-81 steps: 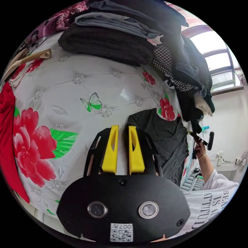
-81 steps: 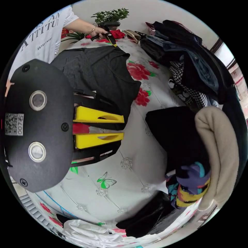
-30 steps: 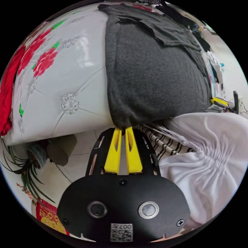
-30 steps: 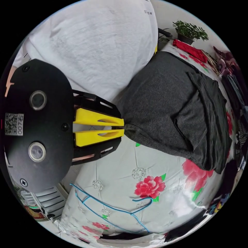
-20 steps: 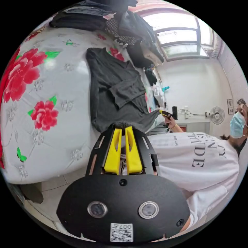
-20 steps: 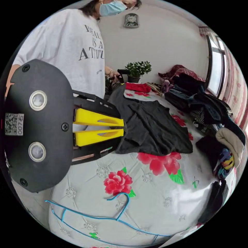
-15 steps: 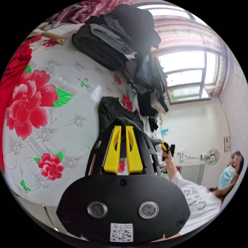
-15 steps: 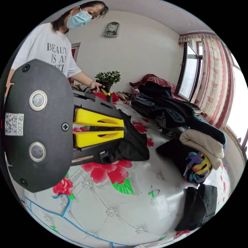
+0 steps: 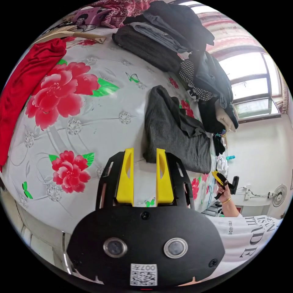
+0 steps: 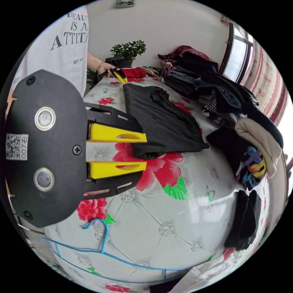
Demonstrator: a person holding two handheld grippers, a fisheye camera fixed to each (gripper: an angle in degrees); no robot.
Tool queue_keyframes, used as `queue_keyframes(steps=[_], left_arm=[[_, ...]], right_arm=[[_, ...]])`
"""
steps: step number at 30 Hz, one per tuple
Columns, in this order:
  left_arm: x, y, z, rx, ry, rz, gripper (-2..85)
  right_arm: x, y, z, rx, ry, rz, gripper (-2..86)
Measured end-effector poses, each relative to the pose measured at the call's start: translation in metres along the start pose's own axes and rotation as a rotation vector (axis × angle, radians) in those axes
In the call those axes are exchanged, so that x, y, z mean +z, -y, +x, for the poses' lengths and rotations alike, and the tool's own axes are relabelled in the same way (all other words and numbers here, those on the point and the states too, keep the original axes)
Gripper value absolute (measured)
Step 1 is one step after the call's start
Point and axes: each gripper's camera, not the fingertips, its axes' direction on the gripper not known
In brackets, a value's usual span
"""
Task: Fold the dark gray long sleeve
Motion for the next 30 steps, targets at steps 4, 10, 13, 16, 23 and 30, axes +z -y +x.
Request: queue_keyframes(steps=[4, 10, 13, 16, 23, 30], left_arm=[[0.028, 0.017, 0.018, 0.058, 0.075, -0.092, 5.2], [0.03, 0.025, 0.052, 0.267, 0.2, -0.233, -0.3], [0.023, 0.001, 0.056, 0.3, 0.187, -0.264, 0.3], [0.034, -0.032, 0.057, 0.283, 0.122, -0.328, 3.2], [0.01, -0.035, 0.089, 0.41, 0.323, -0.172, 9.3], [0.054, 0.03, 0.157, 0.75, 0.304, -0.123, 11.4]], right_arm=[[0.027, 0.031, -0.017, -0.034, 0.017, -0.051, 3.3], [0.007, 0.025, -0.036, -0.181, -0.116, -0.13, 0.7], [0.002, -0.003, -0.035, -0.199, -0.151, -0.217, 1.1], [0.007, -0.023, -0.031, -0.137, -0.229, -0.278, 2.7], [0.01, 0.014, -0.087, -0.327, -0.302, -0.1, 8.2], [0.074, 0.091, -0.13, -0.466, -0.305, -0.144, 8.4]])
